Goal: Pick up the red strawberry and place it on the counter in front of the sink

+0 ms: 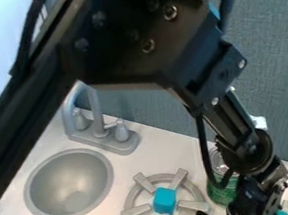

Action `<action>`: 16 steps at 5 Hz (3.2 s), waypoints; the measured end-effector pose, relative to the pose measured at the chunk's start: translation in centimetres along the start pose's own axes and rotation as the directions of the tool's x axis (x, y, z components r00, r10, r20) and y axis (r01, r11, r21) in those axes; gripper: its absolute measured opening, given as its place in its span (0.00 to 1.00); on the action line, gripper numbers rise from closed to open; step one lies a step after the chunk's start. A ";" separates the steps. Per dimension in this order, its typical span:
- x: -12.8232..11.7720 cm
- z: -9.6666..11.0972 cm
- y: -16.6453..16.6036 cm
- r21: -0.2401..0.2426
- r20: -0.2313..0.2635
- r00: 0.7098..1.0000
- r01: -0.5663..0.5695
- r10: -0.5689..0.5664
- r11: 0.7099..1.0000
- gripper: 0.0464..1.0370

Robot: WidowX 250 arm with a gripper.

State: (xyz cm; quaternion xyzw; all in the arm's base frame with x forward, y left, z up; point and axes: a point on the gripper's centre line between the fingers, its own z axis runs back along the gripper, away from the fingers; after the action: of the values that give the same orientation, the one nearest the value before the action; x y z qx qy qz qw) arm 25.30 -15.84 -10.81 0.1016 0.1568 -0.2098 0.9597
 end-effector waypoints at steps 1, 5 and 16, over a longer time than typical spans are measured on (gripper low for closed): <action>-0.9 -0.2 0.1 -0.001 -0.002 1.000 0.010 -0.010 1.000 0.75; -7.9 3.2 8.1 -0.168 0.089 0.971 -0.205 0.222 0.964 0.69; -7.9 -3.3 17.3 -0.275 -0.088 0.909 -0.415 0.407 0.867 0.97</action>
State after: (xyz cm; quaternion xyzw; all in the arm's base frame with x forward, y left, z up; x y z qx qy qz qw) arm 25.14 3.43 -8.89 -0.0049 0.1734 0.0257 0.9845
